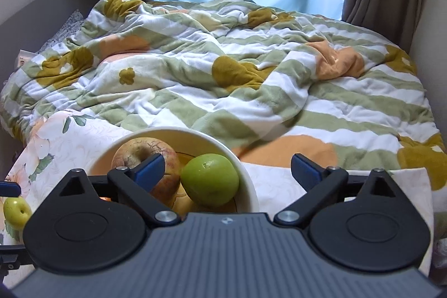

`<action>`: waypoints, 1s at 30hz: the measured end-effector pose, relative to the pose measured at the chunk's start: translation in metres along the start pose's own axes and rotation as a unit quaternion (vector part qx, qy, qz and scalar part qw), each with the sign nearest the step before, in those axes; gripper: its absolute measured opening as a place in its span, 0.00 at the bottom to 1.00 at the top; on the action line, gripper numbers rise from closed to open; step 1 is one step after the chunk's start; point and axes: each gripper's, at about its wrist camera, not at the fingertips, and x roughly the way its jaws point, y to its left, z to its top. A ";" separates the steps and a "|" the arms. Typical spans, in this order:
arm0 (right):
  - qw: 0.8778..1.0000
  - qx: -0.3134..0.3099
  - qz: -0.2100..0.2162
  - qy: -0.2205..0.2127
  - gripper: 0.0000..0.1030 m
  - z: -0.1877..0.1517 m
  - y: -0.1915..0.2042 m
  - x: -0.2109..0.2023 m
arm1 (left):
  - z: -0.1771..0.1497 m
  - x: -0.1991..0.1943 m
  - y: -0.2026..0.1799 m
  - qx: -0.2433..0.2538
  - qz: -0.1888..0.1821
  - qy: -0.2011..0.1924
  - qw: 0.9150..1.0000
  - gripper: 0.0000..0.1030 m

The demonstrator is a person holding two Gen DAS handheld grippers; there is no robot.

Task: Organize fruits
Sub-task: 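Lower the green apple into the bowl and open the right tool, then move both tools back toward the remaining tomatoes and mandarins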

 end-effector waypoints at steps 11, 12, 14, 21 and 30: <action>1.000 0.000 -0.022 -0.003 1.00 -0.004 0.004 -0.042 | -0.002 -0.033 -0.011 0.013 0.016 -0.030 0.999 1.00; 1.000 0.002 -0.021 -0.004 1.00 -0.005 0.004 -0.048 | -0.003 -0.037 -0.013 0.015 0.017 -0.033 0.999 1.00; 1.000 0.004 -0.019 -0.008 1.00 -0.006 0.004 -0.061 | -0.005 -0.046 -0.017 0.018 0.021 -0.041 0.999 1.00; 0.999 0.016 -0.039 -0.023 1.00 -0.016 0.002 -0.117 | -0.019 -0.082 -0.035 0.035 0.038 -0.066 0.996 1.00; 0.997 0.029 -0.053 -0.049 1.00 -0.055 -0.005 -0.198 | -0.052 -0.128 -0.063 0.032 0.039 -0.094 0.994 1.00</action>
